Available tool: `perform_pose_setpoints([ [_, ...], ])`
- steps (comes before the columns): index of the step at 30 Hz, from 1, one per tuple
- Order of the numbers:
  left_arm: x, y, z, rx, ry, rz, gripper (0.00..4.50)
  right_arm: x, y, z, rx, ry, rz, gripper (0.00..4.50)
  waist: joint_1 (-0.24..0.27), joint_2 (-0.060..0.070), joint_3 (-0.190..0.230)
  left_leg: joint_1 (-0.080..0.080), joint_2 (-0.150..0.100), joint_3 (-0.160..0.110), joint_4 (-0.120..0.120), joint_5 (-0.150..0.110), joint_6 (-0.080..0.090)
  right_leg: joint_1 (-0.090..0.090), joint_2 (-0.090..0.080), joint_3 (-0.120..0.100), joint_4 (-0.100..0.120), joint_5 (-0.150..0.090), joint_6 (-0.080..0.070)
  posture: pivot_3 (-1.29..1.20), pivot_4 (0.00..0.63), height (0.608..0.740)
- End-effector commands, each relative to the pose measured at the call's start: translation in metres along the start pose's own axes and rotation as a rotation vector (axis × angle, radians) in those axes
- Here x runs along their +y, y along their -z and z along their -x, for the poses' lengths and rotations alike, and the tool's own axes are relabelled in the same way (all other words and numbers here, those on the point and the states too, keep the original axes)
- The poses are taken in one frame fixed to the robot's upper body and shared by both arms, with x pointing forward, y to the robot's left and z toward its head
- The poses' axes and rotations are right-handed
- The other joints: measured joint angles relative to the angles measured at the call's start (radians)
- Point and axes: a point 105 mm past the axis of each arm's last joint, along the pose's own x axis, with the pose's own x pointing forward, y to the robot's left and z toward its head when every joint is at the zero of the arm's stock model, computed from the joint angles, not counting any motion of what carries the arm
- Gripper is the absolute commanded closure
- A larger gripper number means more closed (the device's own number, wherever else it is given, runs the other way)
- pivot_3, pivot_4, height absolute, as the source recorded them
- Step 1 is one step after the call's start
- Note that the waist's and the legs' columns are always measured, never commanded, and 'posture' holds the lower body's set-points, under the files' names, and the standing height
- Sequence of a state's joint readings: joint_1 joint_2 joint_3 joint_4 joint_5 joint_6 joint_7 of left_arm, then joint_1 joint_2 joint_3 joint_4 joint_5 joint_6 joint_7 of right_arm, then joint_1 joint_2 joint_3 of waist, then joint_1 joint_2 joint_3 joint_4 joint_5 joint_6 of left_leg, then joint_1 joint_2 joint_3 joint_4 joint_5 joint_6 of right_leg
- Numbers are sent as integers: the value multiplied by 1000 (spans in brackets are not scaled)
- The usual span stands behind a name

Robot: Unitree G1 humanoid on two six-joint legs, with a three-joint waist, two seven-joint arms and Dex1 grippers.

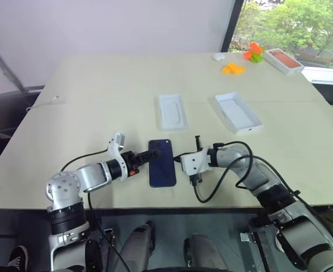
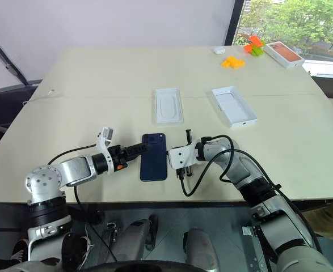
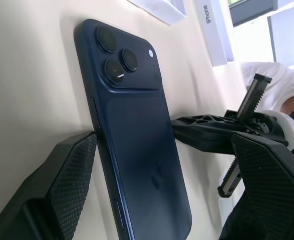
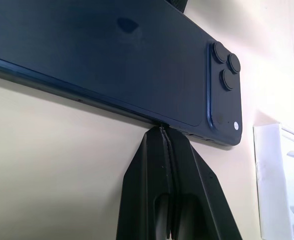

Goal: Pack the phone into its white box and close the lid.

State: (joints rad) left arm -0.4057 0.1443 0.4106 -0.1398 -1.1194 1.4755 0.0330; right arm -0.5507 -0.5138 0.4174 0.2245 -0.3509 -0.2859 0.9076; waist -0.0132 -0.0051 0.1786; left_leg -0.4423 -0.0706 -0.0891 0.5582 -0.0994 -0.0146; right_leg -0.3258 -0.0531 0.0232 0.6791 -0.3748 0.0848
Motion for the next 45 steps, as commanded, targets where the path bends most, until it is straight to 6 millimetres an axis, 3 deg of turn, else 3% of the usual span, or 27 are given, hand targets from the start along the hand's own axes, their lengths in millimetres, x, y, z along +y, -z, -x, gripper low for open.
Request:
perform_pose_setpoints([
  [1, -18, 9, -11, 65, 54, -26, 0, -2, -20, -13, -77, 9, 6, 4468, -4, 0, 0, 0, 0, 1, 0, 0, 0, 0, -2, -1, 0, 0, 0, 0, 150, 740],
  [7, -38, 5, -17, 70, 68, -60, 0, -2, -16, -12, -64, 2, 13, 4468, 1, -1, 0, -1, 0, 2, -1, 0, 0, -1, -4, -4, -3, 0, 0, 0, 150, 740],
  [10, -24, 7, -19, 85, -25, -43, 0, -4, -17, -12, -73, 10, 0, 4468, 2, -1, 1, -1, 0, 2, -2, 0, 0, -1, -4, -5, -5, 0, 0, 0, 150, 740],
  [22, -29, 10, -16, 89, 15, -12, 0, -1, -17, -12, -75, 1, -3, 4468, 2, -1, 1, -1, 0, 2, -7, 0, 0, 0, -4, -6, -11, 1, 2, 0, 150, 740],
  [26, -22, 12, -16, 88, -35, 12, 0, -3, -17, -12, -73, 7, -2, 4468, 2, -2, 1, -1, 0, 2, -8, 0, 0, 0, -4, -6, -13, 1, 2, 0, 150, 740],
  [31, -36, 8, -16, 86, -24, -49, 0, -1, -17, -13, -74, 5, -5, 4468, 2, -2, 1, -1, 0, 2, -8, 0, 0, 0, -4, -6, -13, 1, 2, 0, 150, 740],
  [40, -33, -2, -10, 65, -92, -59, 0, -1, -18, -13, -78, 8, -16, 4468, 2, -6, 3, -1, 0, 2, -10, 0, 0, 0, -4, -6, -14, 3, 5, 0, 150, 740],
  [45, -35, 3, -9, 92, -96, -42, 0, -2, -17, -12, -74, 11, -14, 4468, 3, -7, 4, -1, 0, 2, -12, 0, 0, -1, -4, -6, -14, 3, 5, 0, 150, 740],
])
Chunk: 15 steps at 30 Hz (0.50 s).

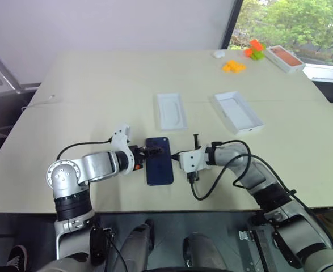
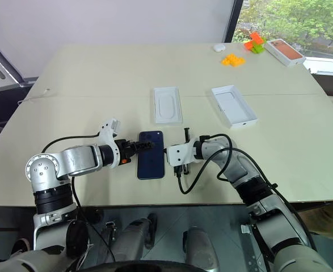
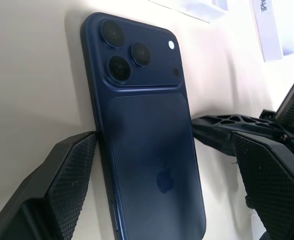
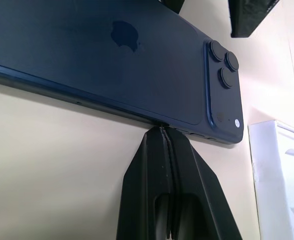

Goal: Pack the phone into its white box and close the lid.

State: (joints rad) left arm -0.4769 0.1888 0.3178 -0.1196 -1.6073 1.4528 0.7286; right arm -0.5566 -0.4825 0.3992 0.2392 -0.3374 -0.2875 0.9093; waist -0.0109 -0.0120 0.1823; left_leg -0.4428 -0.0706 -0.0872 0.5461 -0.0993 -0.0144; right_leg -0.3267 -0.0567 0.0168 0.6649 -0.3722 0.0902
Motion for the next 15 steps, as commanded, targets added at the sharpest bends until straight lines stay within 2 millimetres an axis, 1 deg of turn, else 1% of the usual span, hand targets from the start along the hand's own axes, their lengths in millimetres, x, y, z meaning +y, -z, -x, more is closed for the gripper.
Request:
perform_pose_setpoints([
  [1, -23, 8, -4, 38, 111, 18, 0, 3, -12, -9, -43, -13, 9, 4468, 1, 0, 0, 0, 0, 0, 0, 0, 0, 0, 0, 0, 0, 0, 0, 0, 150, 740],
  [4, -30, 4, -2, 32, 127, 47, 0, 4, -12, -8, -44, -12, 1, 4468, 2, 0, 0, 0, 0, 0, -1, 0, 0, 0, 0, 0, 0, 0, 0, 0, 150, 740],
  [7, -25, 7, -4, 47, 113, 71, 0, 4, -13, -8, -46, -13, 1, 4468, 2, -1, 0, 0, 0, 0, -1, 0, 0, 0, 0, 0, 0, 0, 0, 0, 150, 740],
  [8, -26, 6, -4, 42, 123, 107, 0, 4, -13, -8, -46, -16, -1, 4468, 2, -1, 0, 0, 0, 0, -1, 0, 0, 0, 0, 0, -1, 0, 0, 0, 150, 740],
  [10, -30, 3, -3, 30, 133, 113, 0, 5, -11, -7, -42, -18, 0, 4468, 3, -1, 1, 0, 0, 0, -1, 0, 0, 0, -1, 0, -1, -2, -3, 0, 150, 740],
  [14, -34, -2, -4, 15, 133, 152, 0, 4, -11, -7, -39, -16, -4, 4468, 4, -2, 1, 0, 0, 1, -1, 0, 0, 0, -1, 0, -1, -2, -3, 0, 150, 740],
  [15, -37, -3, -4, 11, 138, 147, 0, 5, -11, -7, -40, -18, -4, 4468, 4, -2, 1, 0, 0, 1, -1, 0, 0, 0, -1, 0, -2, -2, -4, 0, 150, 740],
])
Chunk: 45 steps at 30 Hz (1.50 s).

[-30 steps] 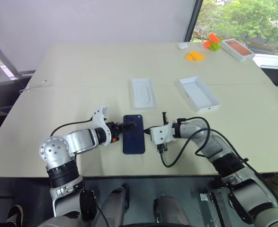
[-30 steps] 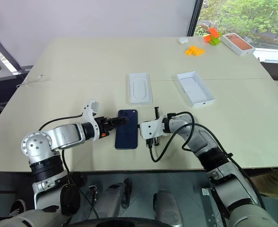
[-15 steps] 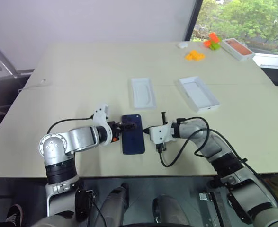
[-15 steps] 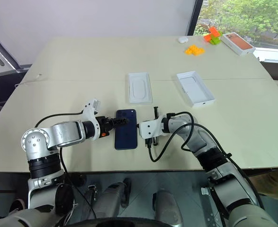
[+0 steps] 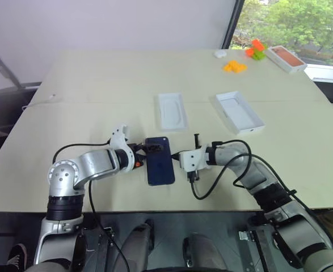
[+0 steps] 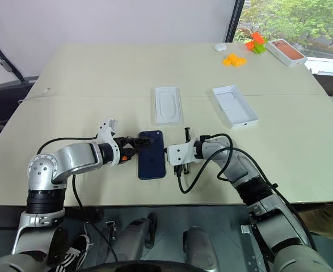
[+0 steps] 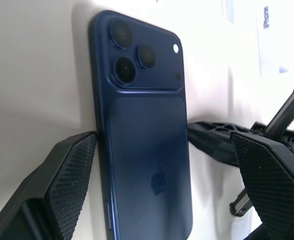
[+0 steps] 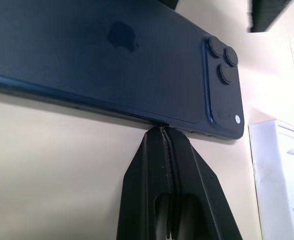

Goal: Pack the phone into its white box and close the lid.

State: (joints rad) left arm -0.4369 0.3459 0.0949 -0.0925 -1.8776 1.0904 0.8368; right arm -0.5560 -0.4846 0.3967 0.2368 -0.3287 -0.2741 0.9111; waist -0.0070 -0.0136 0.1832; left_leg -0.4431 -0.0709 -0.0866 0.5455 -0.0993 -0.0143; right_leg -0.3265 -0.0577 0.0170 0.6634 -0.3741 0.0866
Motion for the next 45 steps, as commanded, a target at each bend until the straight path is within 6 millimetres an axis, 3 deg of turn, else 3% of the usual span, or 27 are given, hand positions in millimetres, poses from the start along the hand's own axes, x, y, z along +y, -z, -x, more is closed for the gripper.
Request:
perform_pose_setpoints([
  [1, -38, 9, -1, 42, 138, -46, 0, 5, -13, -8, -46, -19, 8, 4468, 0, 0, 0, 0, 0, 0, 0, 0, 0, 0, 0, 0, 0, 0, 0, 0, 150, 740],
  [12, -32, 9, 0, 40, 58, -99, 0, 5, -13, -10, -49, -22, 11, 4468, -2, -1, 1, 0, 0, 0, -1, 0, 0, 0, 0, 0, -1, 0, 0, 0, 150, 740],
  [16, -54, 2, 3, -6, 142, -96, 0, 6, -13, -9, -49, -24, 7, 4468, 0, -2, 1, 0, 0, 0, -1, 0, 0, 0, 0, 0, -1, 0, 0, 0, 150, 740],
  [19, -45, 3, 1, 5, 114, -79, 0, 6, -12, -8, -44, -27, 6, 4468, 0, -2, 1, 0, 0, 0, -1, 0, 0, 0, 0, 0, -1, 0, 0, 0, 150, 740],
  [23, -54, 6, 2, 15, 145, -112, 0, 5, -12, -8, -48, -24, 3, 4468, 0, -2, 2, 0, 0, 1, -1, 0, 0, 0, 0, 0, -2, 0, 0, 0, 150, 740],
  [28, -32, 17, 0, 52, 106, -63, 0, 5, -12, -8, -46, -24, 4, 4468, -2, -2, 2, -1, 0, 1, -1, 0, 0, 0, 0, 0, -2, 0, 0, 0, 150, 740],
  [39, -26, 18, 0, 54, 120, -27, 0, 6, -13, -9, -51, -25, -1, 4468, -3, -3, 2, -2, 0, 1, -2, -1, 1, -1, -1, 0, -4, 0, 0, 0, 150, 740],
  [42, -23, 19, 2, 54, 117, -34, 795, 6, -13, -8, -50, -24, -2, 4500, -3, -2, 2, -2, 0, 1, -3, -1, 2, -1, -1, 0, -4, 0, 0, 0, 150, 740],
  [45, -26, 18, 4, 43, 133, -33, 2242, 5, -12, -8, -47, -23, 0, 4500, -2, -2, 2, -2, 0, 1, -3, -1, 2, -1, -1, 0, -4, 0, 0, 0, 150, 740],
])
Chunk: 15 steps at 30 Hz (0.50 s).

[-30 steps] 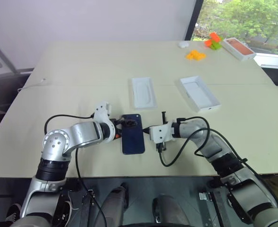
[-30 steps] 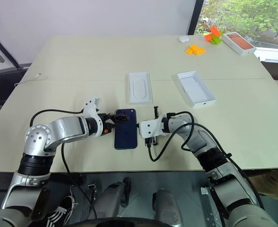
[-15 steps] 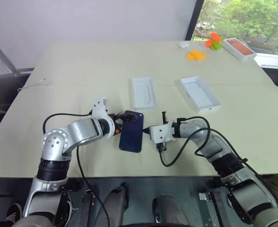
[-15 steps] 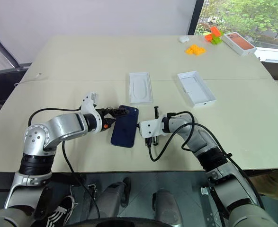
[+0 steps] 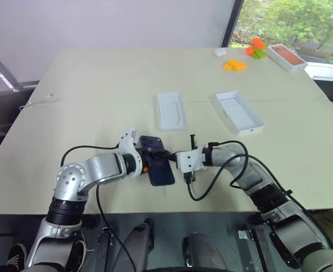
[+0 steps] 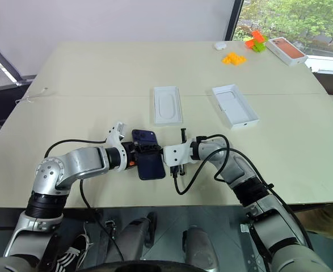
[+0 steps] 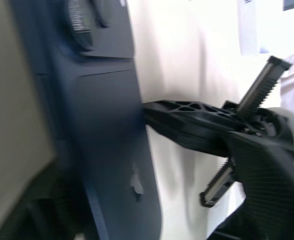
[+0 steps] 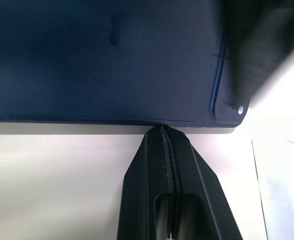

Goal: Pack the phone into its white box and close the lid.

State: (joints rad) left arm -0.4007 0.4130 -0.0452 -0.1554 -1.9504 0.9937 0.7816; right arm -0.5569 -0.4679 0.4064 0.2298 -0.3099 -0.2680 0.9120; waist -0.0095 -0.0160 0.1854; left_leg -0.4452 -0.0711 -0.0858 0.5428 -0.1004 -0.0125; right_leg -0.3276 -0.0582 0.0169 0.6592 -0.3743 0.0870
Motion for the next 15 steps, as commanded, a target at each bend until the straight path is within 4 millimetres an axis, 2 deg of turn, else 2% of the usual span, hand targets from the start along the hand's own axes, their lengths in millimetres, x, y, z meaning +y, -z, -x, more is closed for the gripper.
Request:
perform_pose_setpoints([
  [1, -13, -2, 5, -21, 69, -13, 2682, 5, -5, -4, -14, -23, 11, 4500, 0, 0, 0, 0, 0, 0, 0, 0, 0, 0, 0, 0, 0, 0, 0, 0, 150, 740],
  [4, -11, -1, 6, -25, 64, -1, 4221, 4, -5, -4, -13, -18, 13, 4500, 1, 0, 0, 0, 0, 0, 0, 0, 0, 0, 0, 0, 0, 0, 0, 0, 150, 740],
  [5, -9, -2, 6, -28, 57, 3, 4441, 3, -4, -4, -11, -14, 14, 4500, 0, 0, 0, 0, 0, 0, 0, 0, 0, 0, 0, 0, 0, 0, 0, 0, 150, 740],
  [13, -7, -2, 10, -43, 71, 11, 4441, 0, -1, -2, 6, 3, 22, 4500, -1, 0, 0, 0, 0, 0, 0, 0, 0, 0, 0, 0, -1, 0, 0, 0, 150, 740],
  [15, -8, -4, 13, -48, 91, 2, 4441, -5, -6, 1, -36, 25, -73, 4500, -1, 0, 0, 0, 0, 0, 0, 0, 0, 0, 0, 0, -1, 0, 0, 0, 150, 740],
])
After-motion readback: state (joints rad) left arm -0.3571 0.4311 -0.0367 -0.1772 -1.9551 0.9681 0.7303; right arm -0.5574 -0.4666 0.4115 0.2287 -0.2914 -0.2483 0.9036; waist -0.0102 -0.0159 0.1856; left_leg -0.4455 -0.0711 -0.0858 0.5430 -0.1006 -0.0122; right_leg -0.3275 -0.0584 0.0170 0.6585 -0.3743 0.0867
